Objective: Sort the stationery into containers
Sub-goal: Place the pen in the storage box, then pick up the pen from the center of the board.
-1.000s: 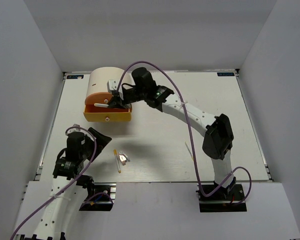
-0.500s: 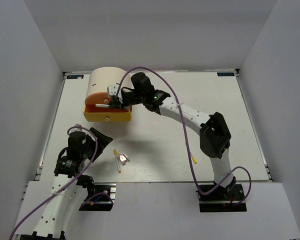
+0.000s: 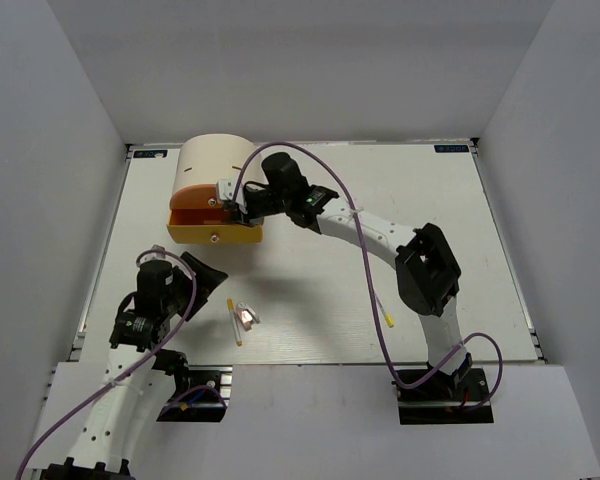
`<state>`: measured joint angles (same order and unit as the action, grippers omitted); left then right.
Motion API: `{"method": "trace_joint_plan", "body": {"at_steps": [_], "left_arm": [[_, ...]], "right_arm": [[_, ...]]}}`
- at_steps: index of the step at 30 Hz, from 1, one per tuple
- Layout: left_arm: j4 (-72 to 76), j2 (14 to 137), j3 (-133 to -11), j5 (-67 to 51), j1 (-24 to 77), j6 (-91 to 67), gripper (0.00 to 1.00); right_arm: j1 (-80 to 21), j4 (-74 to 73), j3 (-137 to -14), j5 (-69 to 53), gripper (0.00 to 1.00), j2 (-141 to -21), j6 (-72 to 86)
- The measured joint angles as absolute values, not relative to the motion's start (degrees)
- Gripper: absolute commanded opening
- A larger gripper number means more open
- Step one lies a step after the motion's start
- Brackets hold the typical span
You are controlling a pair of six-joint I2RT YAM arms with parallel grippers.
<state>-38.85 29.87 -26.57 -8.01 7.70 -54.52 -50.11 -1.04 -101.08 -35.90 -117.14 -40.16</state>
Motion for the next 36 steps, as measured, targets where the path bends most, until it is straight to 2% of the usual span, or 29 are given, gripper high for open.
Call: {"method": "trace_joint_plan", "body": {"at_steps": [2, 4, 7, 8, 9, 10, 12, 13, 16, 19, 28, 36], "left_arm": [[-38.4, 30.0, -26.3, -8.2, 7.7, -54.5, 0.99], [-38.3, 30.3, -25.9, -8.2, 7.7, -54.5, 0.98], [-38.5, 31.4, -25.8, -8.2, 7.7, -54.6, 0.89], [-38.5, 31.9, -25.8, -8.1, 7.7, -54.6, 0.85], [-38.6, 32.6, -25.8, -8.1, 7.7, -54.5, 0.75], [-38.7, 33.3, -25.8, -8.1, 7.7, -54.6, 0.69], [-38.8, 35.3, -25.8, -8.0, 7.7, -54.3, 0.6], [-38.9, 36.4, -25.8, -8.0, 7.7, -54.1, 0.58], [-39.2, 40.9, -26.1, -8.2, 7.7, -53.3, 0.57], [-39.7, 46.2, -26.7, -8.2, 8.0, -52.5, 0.57], [-40.4, 55.8, -29.1, -8.4, 9.7, -50.7, 0.57], [-40.0, 63.9, -32.1, -8.0, 12.8, -49.4, 0.59]], "right_arm": [[-50.1, -1.1, -100.5, -35.9, 0.36, -117.1, -40.4], [-50.1, -1.1, -100.1, -35.9, 0.3, -117.1, -40.5], [-49.9, -1.2, -99.2, -35.9, 0.15, -116.2, -39.7], [-49.8, -1.3, -98.9, -35.9, 0.11, -115.7, -39.1], [-49.8, -1.4, -98.3, -35.6, 0.02, -114.6, -37.9], [-49.8, -1.6, -97.6, -35.1, 0.0, -113.3, -37.3], [-49.5, -1.6, -95.8, -33.3, 0.0, -109.5, -34.6], [-49.2, -1.6, -94.9, -32.4, 0.0, -107.5, -33.5], [-47.8, -1.1, -91.9, -29.3, 0.14, -101.0, -30.4], [-45.4, -0.8, -86.7, -26.6, 0.19, -94.3, -28.0], [-38.6, -1.8, -70.1, -22.8, 0.21, -84.4, -24.4], [-35.4, -2.5, -66.2, -22.7, 0.23, -79.8, -22.7]]}}
